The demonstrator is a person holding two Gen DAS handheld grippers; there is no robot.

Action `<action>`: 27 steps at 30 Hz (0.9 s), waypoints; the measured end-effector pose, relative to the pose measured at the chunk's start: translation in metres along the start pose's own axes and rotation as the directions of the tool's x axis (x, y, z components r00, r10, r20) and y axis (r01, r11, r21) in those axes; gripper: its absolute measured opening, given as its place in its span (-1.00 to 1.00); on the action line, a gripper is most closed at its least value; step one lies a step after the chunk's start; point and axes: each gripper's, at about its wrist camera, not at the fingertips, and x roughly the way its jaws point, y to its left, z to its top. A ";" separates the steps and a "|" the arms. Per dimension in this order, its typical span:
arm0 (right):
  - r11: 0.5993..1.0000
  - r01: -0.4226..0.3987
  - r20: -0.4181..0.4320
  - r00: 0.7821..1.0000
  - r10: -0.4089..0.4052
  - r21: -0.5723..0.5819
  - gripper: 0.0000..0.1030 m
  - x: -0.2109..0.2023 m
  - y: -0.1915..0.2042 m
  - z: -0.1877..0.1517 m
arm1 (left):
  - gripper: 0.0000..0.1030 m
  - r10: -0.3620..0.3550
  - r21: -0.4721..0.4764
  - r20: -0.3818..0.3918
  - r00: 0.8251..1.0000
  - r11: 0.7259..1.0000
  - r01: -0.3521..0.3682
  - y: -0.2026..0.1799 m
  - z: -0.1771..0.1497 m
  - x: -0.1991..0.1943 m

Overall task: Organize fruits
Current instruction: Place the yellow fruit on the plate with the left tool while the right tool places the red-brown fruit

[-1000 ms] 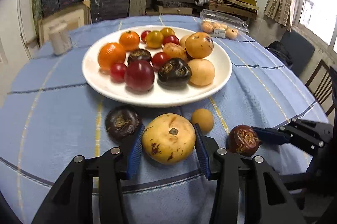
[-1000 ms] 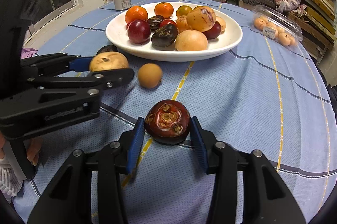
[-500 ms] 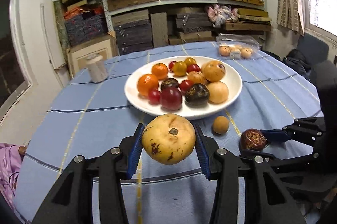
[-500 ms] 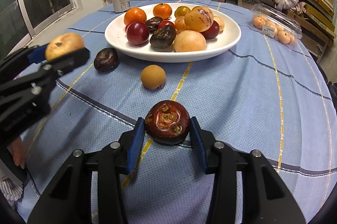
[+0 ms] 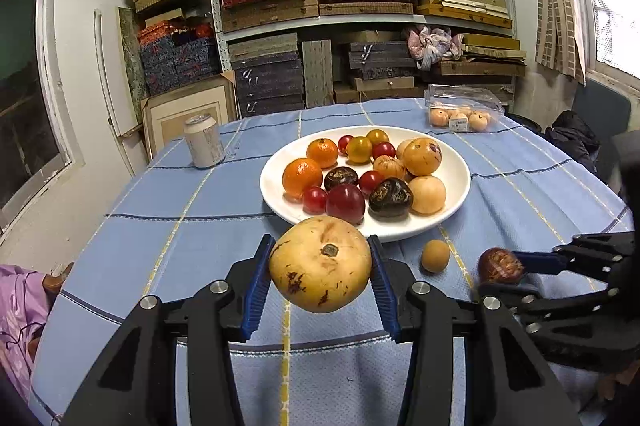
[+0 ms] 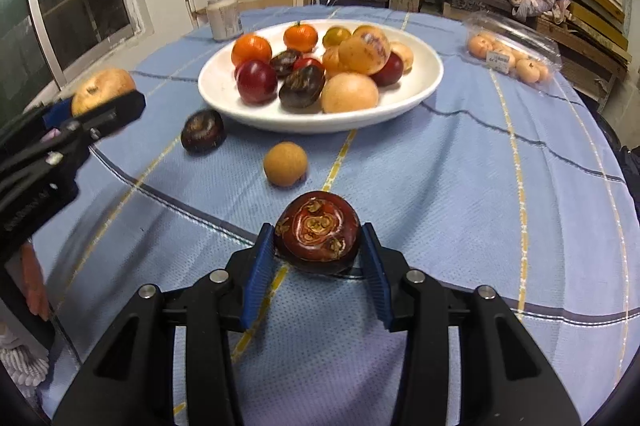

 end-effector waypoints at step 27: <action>0.997 -0.038 0.074 0.997 0.033 0.063 -0.17 0.080 -0.026 0.174 | -0.09 -0.054 -0.148 -0.140 0.989 0.988 0.033 0.035 0.097 0.174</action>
